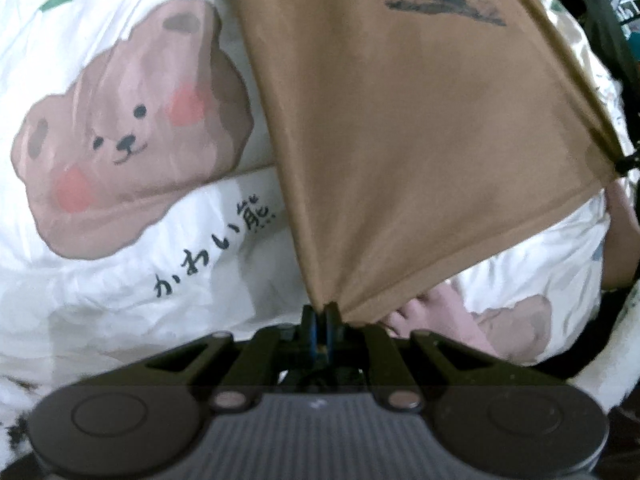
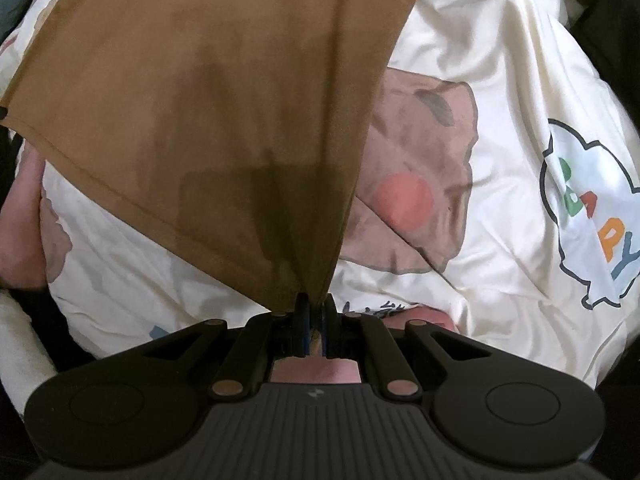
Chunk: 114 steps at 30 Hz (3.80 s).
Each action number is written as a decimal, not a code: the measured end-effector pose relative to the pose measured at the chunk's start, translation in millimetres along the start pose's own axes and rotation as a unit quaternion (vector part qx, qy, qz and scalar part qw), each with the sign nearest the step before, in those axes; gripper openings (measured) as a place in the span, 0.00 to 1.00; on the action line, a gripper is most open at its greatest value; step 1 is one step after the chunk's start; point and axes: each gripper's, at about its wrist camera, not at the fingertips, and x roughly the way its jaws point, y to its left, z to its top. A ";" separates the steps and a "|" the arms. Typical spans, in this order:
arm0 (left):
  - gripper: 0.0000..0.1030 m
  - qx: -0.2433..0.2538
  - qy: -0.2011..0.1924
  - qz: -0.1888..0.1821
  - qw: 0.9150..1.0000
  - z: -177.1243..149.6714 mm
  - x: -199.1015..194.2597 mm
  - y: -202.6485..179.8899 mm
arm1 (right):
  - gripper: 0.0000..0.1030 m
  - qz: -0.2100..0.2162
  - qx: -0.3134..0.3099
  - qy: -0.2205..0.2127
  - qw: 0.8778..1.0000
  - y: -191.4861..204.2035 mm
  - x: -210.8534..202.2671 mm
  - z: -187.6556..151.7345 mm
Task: Fold clothes
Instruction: 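Raise the hem with both grippers to shake the T-shirt out, then open both grippers and lay the T-shirt flat on the duvet, then press both open grippers onto the T-shirt body to smooth it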
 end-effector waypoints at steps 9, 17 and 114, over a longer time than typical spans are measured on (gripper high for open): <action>0.04 -0.006 0.026 0.008 1.000 9.7 22.7 14.0 | 0.05 0.006 -0.003 0.022 1.000 15.9 37.2 -0.6; 0.04 -0.006 0.026 0.010 1.000 7.5 24.0 21.6 | 0.04 -0.006 -0.012 0.037 0.999 17.4 52.7 -3.8; 0.80 -0.068 -0.345 0.117 0.929 321.8 -71.7 9.7 | 0.41 -0.131 0.142 -0.283 0.940 -51.1 -54.1 189.9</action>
